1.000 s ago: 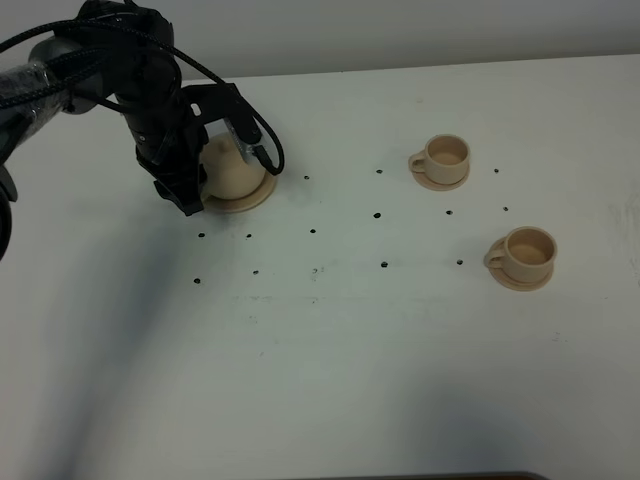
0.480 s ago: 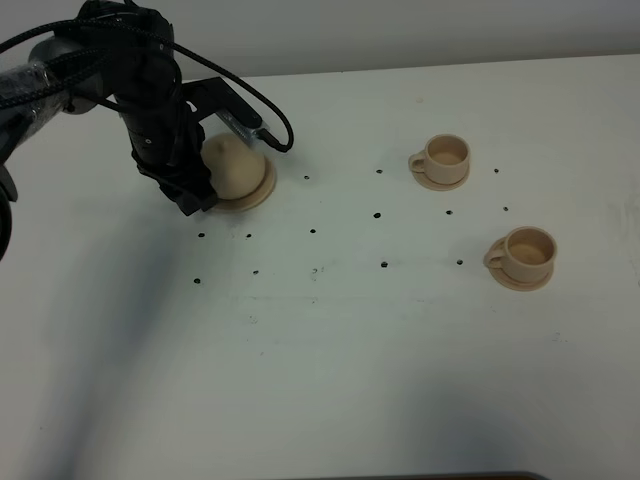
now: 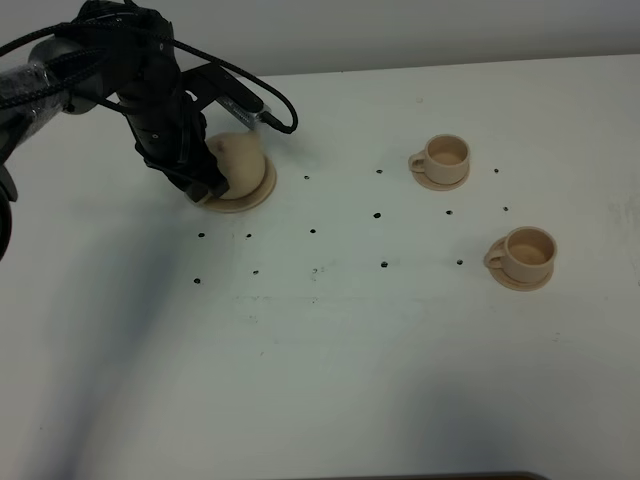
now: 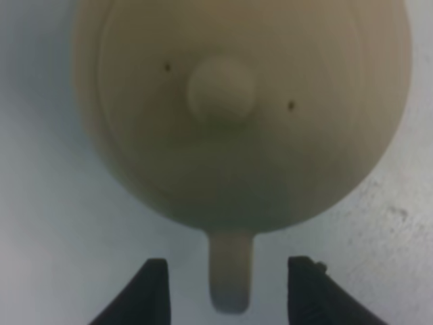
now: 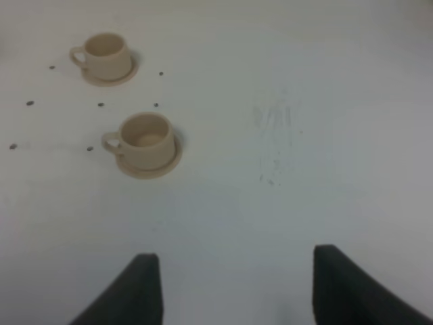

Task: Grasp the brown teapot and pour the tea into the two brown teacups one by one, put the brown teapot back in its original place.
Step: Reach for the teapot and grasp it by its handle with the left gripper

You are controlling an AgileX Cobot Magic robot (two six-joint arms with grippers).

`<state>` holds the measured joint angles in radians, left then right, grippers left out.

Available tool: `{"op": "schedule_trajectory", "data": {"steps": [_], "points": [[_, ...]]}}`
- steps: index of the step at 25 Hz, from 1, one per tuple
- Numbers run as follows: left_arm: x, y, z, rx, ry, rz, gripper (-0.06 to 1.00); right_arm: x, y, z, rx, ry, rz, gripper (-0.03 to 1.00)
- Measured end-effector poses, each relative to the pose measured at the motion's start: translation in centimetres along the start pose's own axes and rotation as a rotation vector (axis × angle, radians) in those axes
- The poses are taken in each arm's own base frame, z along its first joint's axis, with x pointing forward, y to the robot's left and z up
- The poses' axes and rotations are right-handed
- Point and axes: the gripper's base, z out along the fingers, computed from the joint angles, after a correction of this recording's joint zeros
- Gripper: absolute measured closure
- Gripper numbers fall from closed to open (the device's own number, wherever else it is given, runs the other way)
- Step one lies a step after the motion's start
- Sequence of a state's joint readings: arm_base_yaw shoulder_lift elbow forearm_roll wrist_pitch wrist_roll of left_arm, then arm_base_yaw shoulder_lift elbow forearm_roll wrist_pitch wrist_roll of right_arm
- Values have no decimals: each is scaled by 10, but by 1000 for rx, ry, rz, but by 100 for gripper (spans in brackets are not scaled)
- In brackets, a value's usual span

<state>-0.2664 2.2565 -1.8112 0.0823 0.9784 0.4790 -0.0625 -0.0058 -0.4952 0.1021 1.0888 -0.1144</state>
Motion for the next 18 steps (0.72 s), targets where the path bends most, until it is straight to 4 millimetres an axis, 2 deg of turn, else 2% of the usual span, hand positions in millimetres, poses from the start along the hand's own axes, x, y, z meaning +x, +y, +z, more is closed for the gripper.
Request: {"op": "schedule_trajectory", "data": {"steps": [11, 18], "points": [[-3, -2, 0, 27, -35, -71, 52, 0, 0, 0, 0, 0, 0, 49], [-2, -2, 0, 17, -17, -64, 58, 0, 0, 0, 0, 0, 0, 49]]}}
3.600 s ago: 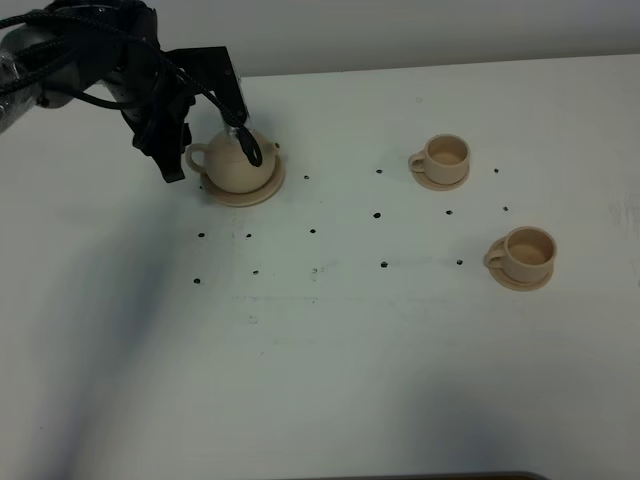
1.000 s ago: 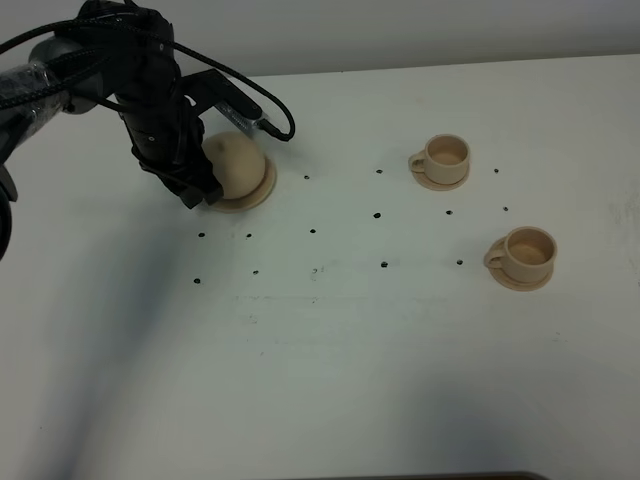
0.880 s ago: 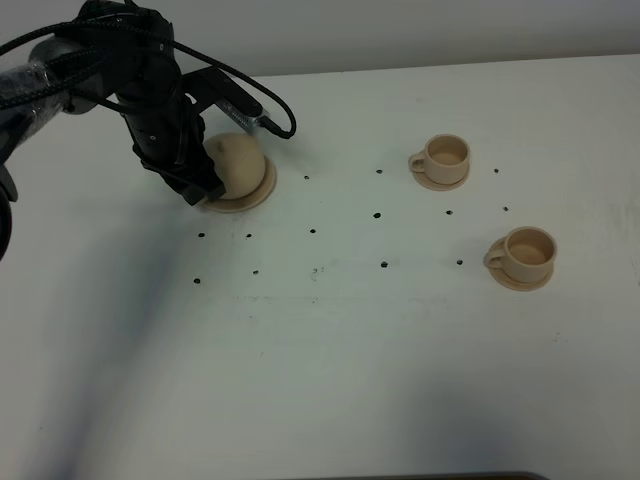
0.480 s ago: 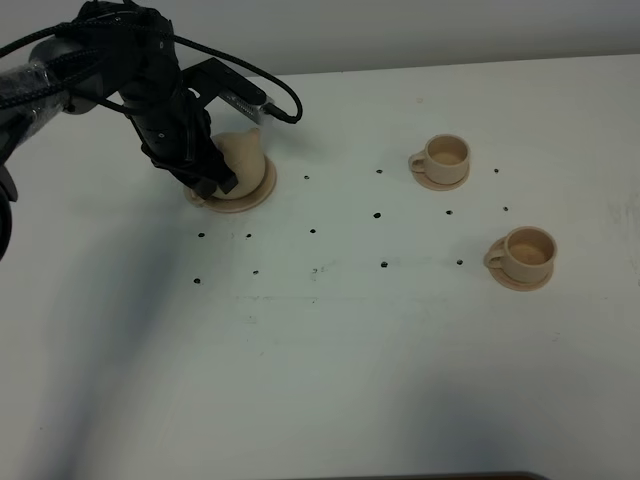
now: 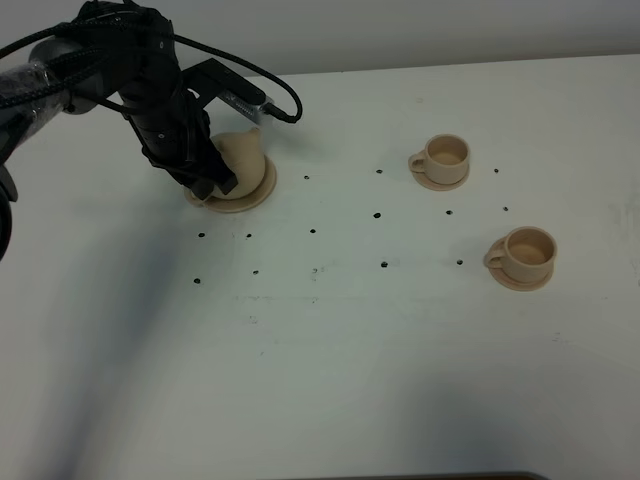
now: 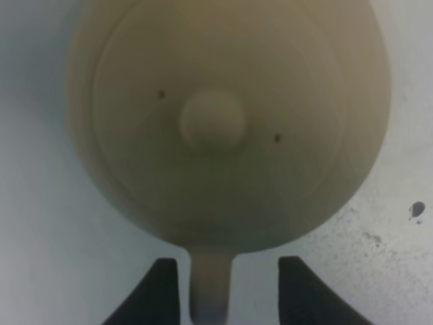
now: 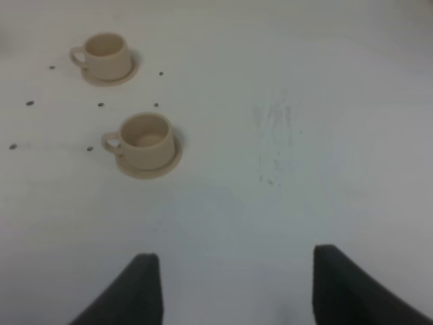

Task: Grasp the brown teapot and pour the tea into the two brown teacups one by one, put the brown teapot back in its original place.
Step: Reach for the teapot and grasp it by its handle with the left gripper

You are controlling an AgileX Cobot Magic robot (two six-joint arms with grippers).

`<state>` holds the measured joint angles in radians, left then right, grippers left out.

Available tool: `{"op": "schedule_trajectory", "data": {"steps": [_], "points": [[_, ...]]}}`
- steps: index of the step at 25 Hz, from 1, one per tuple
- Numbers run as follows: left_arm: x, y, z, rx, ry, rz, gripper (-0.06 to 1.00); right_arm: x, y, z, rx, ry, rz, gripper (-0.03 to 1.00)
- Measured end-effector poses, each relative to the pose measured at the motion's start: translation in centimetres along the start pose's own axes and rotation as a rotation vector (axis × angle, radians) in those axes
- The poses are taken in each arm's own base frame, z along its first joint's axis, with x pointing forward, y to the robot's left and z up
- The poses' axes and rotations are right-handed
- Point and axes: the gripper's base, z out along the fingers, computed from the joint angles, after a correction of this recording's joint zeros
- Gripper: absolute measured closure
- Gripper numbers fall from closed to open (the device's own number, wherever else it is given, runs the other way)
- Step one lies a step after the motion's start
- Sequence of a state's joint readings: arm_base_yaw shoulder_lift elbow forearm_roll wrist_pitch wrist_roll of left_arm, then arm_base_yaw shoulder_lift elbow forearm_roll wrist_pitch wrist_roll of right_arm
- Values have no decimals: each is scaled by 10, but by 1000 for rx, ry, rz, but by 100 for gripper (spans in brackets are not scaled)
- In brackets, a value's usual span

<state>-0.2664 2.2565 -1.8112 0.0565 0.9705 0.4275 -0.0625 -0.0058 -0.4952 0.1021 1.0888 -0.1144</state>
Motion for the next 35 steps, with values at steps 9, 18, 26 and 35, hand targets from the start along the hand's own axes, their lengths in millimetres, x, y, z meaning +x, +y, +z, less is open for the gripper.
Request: {"op": "schedule_trajectory", "data": {"steps": [9, 18, 26, 35], "points": [[-1, 2, 0, -24, -11, 9, 67, 0, 0, 0, 0, 0, 0, 49], [-1, 2, 0, -24, -11, 9, 70, 0, 0, 0, 0, 0, 0, 49], [-1, 2, 3, -17, -8, 8, 70, 0, 0, 0, 0, 0, 0, 49], [-1, 1, 5, -14, -4, 21, 74, 0, 0, 0, 0, 0, 0, 49]]}}
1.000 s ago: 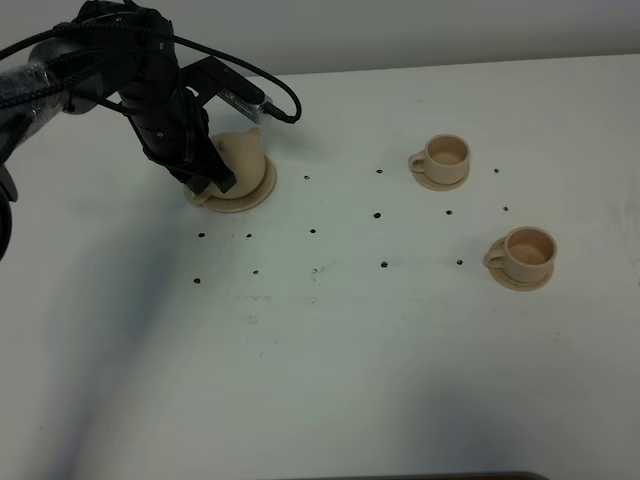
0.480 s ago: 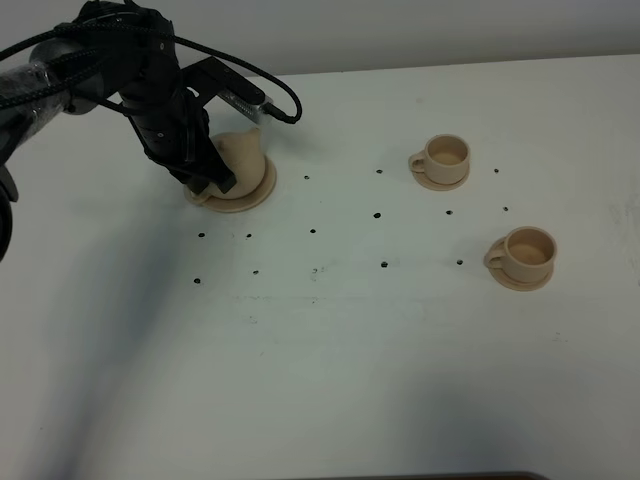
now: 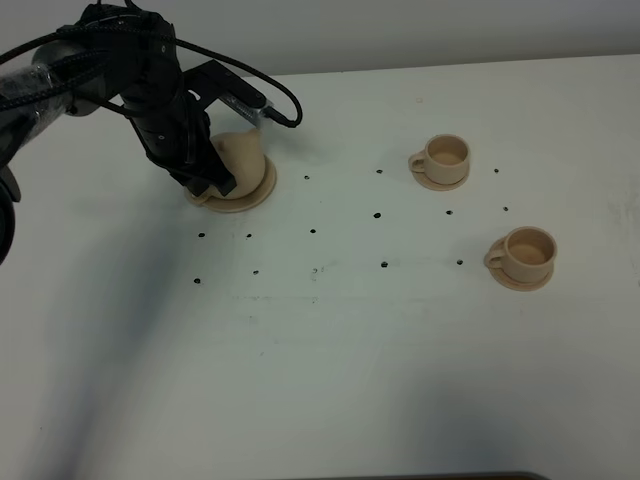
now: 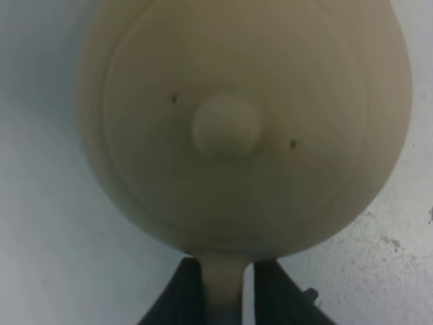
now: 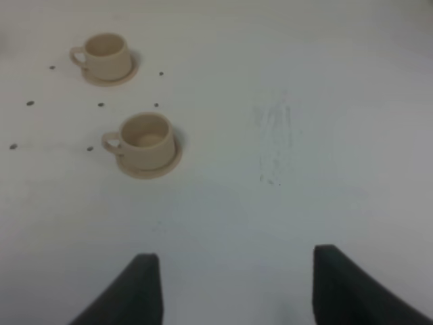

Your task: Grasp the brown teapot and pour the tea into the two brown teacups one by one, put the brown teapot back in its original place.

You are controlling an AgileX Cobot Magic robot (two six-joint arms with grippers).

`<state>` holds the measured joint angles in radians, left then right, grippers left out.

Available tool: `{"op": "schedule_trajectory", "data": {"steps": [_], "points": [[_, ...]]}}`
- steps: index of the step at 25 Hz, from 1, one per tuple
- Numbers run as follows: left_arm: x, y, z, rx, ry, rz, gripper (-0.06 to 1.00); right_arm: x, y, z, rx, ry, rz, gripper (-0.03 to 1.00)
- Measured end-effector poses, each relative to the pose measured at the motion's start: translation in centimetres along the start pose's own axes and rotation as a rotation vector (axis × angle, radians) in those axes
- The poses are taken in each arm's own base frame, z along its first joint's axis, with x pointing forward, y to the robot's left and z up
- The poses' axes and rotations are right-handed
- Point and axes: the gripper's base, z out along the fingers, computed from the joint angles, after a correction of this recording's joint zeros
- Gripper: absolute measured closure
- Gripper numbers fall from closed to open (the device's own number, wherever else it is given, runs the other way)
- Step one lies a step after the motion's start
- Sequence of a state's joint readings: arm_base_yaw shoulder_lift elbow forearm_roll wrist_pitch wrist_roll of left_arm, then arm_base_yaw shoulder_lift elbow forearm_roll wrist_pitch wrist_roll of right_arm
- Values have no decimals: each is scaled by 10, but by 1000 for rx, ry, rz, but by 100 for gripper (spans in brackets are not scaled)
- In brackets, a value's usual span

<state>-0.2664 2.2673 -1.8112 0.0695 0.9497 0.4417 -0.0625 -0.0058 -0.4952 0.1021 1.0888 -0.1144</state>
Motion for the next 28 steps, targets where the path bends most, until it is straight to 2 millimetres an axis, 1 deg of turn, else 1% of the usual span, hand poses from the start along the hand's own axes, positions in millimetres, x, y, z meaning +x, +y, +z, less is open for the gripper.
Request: {"op": "schedule_trajectory", "data": {"steps": [2, 3, 16, 28], "points": [[0, 0, 0, -2, -1, 2, 80, 0, 0, 0, 0, 0, 0, 49], [0, 0, 0, -2, -1, 2, 81, 0, 0, 0, 0, 0, 0, 49], [0, 0, 0, 3, -4, 31, 81, 0, 0, 0, 0, 0, 0, 49], [-4, 0, -18, -4, -72, 28, 81, 0, 0, 0, 0, 0, 0, 49]]}}
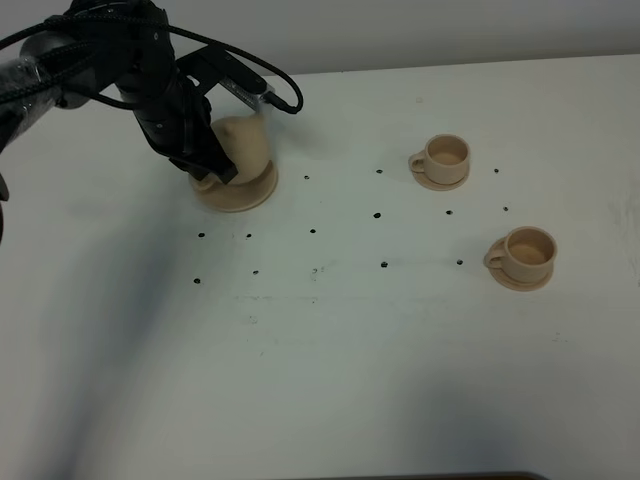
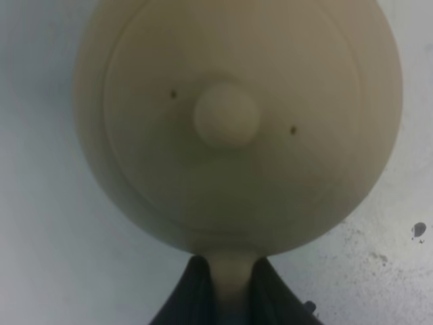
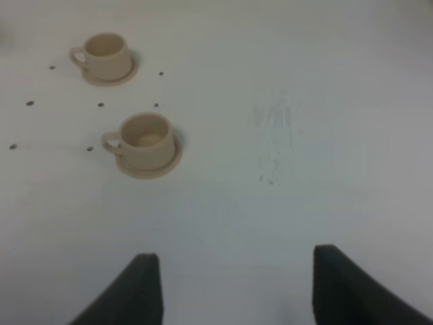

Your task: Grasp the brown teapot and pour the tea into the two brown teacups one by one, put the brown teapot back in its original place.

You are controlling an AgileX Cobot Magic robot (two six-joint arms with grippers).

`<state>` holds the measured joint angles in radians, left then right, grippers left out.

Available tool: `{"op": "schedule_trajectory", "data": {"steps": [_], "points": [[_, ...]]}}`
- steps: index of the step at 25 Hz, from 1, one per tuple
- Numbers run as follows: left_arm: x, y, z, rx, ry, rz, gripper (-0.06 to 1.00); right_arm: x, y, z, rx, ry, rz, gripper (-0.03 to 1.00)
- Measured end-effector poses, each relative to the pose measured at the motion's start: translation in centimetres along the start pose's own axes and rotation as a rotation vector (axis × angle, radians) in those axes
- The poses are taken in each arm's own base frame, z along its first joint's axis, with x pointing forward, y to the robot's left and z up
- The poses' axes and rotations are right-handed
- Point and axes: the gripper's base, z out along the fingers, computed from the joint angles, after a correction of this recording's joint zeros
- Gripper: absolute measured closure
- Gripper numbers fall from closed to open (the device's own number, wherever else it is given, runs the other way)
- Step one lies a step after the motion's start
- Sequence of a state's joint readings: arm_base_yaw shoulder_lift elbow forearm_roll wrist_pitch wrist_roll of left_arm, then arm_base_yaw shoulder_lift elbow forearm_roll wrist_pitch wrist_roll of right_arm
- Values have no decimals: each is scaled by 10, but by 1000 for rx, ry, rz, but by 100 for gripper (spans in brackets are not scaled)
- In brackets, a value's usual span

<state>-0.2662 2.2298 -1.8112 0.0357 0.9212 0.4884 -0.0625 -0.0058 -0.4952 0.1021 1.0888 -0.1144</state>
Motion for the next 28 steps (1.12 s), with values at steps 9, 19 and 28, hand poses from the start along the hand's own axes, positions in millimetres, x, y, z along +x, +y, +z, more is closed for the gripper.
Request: {"op": "schedule_trajectory", "data": {"steps": [9, 19, 28], "points": [[-25, -37, -24, -18, -105, 183, 81, 0, 0, 0, 0, 0, 0, 49], [-61, -123, -35, -15, -215, 426, 81, 0, 0, 0, 0, 0, 0, 49], [-76, -179, -42, -28, -295, 666, 81, 0, 0, 0, 0, 0, 0, 49]]}}
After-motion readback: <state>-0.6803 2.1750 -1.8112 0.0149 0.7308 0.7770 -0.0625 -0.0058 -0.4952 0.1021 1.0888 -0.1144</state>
